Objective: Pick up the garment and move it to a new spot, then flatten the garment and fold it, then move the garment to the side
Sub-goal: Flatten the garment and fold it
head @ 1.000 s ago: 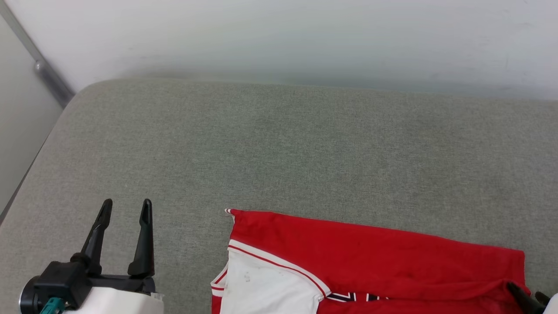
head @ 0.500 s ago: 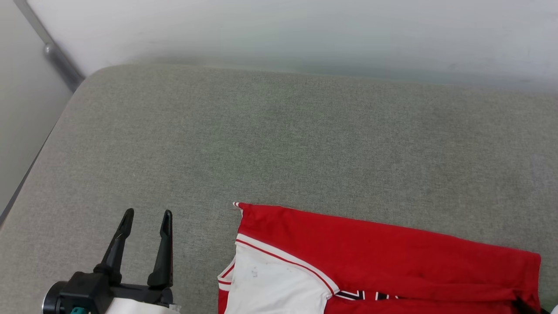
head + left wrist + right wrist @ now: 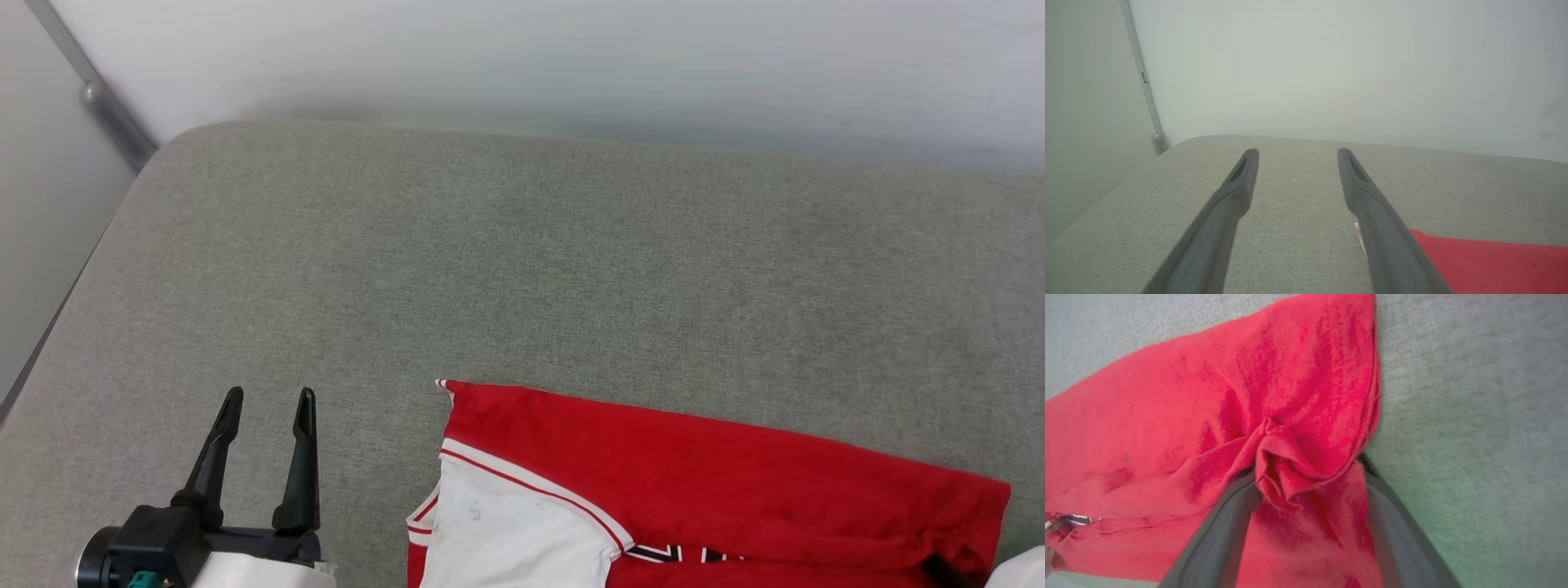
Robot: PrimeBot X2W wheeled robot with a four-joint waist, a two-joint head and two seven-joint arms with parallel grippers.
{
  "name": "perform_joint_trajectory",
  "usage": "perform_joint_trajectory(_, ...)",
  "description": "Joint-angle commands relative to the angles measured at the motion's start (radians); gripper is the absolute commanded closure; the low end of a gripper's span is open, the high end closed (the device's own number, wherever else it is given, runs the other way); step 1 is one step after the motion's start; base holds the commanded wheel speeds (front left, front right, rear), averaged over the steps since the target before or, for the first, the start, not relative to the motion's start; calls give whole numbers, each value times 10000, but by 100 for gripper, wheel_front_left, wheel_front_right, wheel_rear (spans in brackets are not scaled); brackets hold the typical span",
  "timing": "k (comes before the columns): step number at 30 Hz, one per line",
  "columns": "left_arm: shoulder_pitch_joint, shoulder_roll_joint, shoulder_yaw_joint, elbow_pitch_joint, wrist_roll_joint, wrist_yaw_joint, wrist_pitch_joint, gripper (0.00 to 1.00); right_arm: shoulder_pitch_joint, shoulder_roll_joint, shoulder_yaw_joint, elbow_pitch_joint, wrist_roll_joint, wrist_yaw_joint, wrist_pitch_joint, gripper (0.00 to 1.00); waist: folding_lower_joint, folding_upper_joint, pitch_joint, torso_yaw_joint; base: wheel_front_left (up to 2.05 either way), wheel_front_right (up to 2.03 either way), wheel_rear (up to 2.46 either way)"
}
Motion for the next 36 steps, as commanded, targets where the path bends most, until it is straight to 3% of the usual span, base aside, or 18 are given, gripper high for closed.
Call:
perform_joint_trajectory(1, -42, -33, 24, 5, 70, -12, -44, 0, 194, 683, 703, 487, 4, 141, 211, 87, 1, 0, -44, -37, 0, 0, 0)
perform_joint_trajectory(2, -9, -41, 38, 8, 73, -14, -44, 0, 150, 611, 722, 471, -31, 141, 92, 100, 1, 0, -67, -59, 0, 0, 0)
perform_joint_trajectory(12, 114, 58, -73, -19, 45, -18, -45, 0, -249, -57, 38, 657, -370, 57, -1031, 100, 1, 0, -165, -316, 0, 0, 0)
perform_joint_trajectory(27, 195, 53, -277, 201, -46, -20, -45, 0, -614, -951, -1560, 1003, -1152, 69, -1343, 100, 1, 0, -336, -514, 0, 0, 0)
perform_joint_trajectory(36, 357, 26, -362, 310, -66, -20, -45, 0, 84, -907, -731, -643, -1192, 76, -714, 100, 1, 0, -643, -588, 0, 0, 0)
